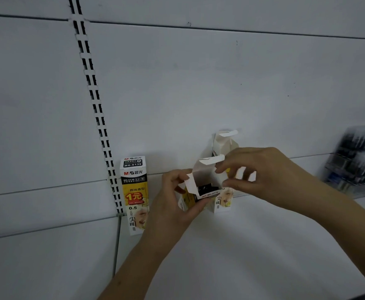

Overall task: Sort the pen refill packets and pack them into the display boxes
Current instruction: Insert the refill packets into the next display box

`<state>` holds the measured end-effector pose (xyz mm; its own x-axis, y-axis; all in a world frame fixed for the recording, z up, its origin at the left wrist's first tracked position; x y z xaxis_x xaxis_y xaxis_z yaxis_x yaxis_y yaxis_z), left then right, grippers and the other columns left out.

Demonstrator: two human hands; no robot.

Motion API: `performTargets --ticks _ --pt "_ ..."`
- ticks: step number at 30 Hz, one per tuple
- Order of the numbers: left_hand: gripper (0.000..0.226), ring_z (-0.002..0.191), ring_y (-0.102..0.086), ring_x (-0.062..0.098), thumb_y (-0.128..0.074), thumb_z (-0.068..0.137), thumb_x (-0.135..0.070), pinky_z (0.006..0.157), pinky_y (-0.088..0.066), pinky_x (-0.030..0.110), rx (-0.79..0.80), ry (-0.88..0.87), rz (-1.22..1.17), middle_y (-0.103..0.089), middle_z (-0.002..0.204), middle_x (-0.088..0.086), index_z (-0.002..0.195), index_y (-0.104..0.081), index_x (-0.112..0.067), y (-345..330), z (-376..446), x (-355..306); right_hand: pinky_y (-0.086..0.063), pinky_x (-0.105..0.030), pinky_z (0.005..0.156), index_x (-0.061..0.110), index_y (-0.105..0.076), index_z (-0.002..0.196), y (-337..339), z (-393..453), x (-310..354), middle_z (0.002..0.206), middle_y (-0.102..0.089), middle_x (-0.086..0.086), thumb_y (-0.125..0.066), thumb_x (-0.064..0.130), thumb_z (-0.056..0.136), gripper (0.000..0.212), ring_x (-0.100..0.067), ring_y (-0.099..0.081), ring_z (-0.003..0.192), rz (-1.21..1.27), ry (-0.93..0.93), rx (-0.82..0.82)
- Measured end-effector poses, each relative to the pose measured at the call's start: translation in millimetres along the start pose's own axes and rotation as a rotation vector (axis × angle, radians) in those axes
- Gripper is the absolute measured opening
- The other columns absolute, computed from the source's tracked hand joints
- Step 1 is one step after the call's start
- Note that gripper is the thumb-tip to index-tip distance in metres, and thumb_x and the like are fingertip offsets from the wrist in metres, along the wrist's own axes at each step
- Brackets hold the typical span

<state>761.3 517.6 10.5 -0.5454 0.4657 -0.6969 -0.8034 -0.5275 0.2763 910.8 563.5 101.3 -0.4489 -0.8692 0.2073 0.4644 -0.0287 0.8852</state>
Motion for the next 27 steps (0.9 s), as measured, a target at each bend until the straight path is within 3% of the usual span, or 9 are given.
performTargets --ticks 2,6,9,13,16,19,24,27 --pt "0.063 0.102 -0.059 -0.001 -0.079 0.067 -0.041 0.076 -0.048 0.008 -0.008 0.007 -0.035 -0.051 0.115 -0.039 0.104 -0.033 -0.063 2.6 0.7 1.5 -0.046 -0.007 0.075 0.023 -0.074 0.097 -3.7 -1.5 -6.1 0.097 -0.066 0.014 -0.072 0.034 0.082 0.019 0.008 -0.06 0.083 0.036 0.01 -0.053" --pt "0.06 0.1 -0.062 0.012 -0.082 0.067 -0.039 0.081 -0.051 0.018 -0.044 0.052 -0.089 -0.06 0.112 -0.018 0.106 -0.039 -0.056 7.3 1.8 10.0 -0.04 0.001 0.081 0.021 -0.075 0.096 -11.2 2.8 -11.6 0.104 -0.06 0.02 -0.075 0.023 0.083 0.013 0.019 -0.055 0.088 0.044 0.005 -0.139" --pt "0.062 0.104 -0.062 0.016 -0.082 0.074 -0.029 0.087 -0.053 0.028 -0.058 0.053 -0.076 -0.06 0.116 -0.005 0.113 -0.04 -0.053 9.2 4.7 14.1 -0.039 0.002 0.083 0.018 -0.076 0.097 -18.0 10.0 -17.0 0.111 -0.063 0.014 -0.073 0.016 0.086 0.012 0.012 -0.058 0.095 0.082 -0.018 -0.166" --pt "0.065 0.121 -0.058 0.012 -0.072 0.087 -0.015 0.1 -0.05 0.034 -0.024 0.079 -0.106 -0.058 0.13 -0.008 0.131 -0.037 -0.048 8.4 7.4 22.9 -0.044 -0.002 0.088 0.017 -0.073 0.109 -29.1 19.8 -25.5 0.126 -0.063 0.011 -0.068 0.007 0.088 0.023 0.004 -0.059 0.104 0.156 -0.07 -0.19" --pt "0.076 0.125 -0.053 0.001 -0.067 0.092 -0.014 0.101 -0.047 0.024 0.004 0.107 -0.075 -0.053 0.132 -0.024 0.132 -0.027 -0.064 6.2 8.2 26.4 -0.043 -0.003 0.091 0.019 -0.069 0.118 -37.7 24.0 -27.8 0.135 -0.058 0.012 -0.065 0.009 0.09 0.03 0.006 -0.056 0.106 0.157 -0.108 -0.19" --pt "0.079 0.125 -0.051 -0.005 -0.065 0.093 -0.011 0.099 -0.046 0.016 0.027 0.117 -0.054 -0.046 0.13 -0.037 0.136 -0.021 -0.061 4.0 8.6 26.9 -0.046 -0.009 0.094 0.022 -0.067 0.121 -40.3 26.9 -27.8 0.138 -0.056 0.012 -0.065 0.014 0.091 0.031 0.004 -0.059 0.105 0.158 -0.144 -0.203" --pt "0.082 0.128 -0.05 -0.001 -0.067 0.091 -0.012 0.105 -0.048 0.033 0.049 0.156 -0.053 -0.046 0.141 -0.018 0.151 -0.018 -0.04 1.9 8.9 34.2 -0.05 -0.023 0.098 0.023 -0.064 0.125 -40.7 31.0 -20.0 0.137 -0.056 0.009 -0.064 0.024 0.092 0.033 -0.002 -0.059 0.109 0.141 -0.147 -0.199" --pt "0.084 0.131 -0.045 -0.002 -0.067 0.091 -0.02 0.109 -0.043 0.031 0.054 0.163 0.019 -0.04 0.149 -0.01 0.155 -0.013 -0.034 2.6 7.7 30.1 -0.052 -0.029 0.095 0.024 -0.064 0.124 -34.6 31.0 -14.5 0.132 -0.057 0.01 -0.06 0.029 0.093 0.031 -0.003 -0.057 0.11 0.108 -0.152 -0.243"
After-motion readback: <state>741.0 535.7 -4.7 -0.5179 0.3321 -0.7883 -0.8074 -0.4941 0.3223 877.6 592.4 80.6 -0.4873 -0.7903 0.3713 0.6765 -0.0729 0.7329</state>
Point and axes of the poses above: each hand's wrist, its own z-axis towards the middle knuckle, its own y-axis out of the back of the hand, x = y × z, the point moved 8 cm from there along z, towards the middle knuckle
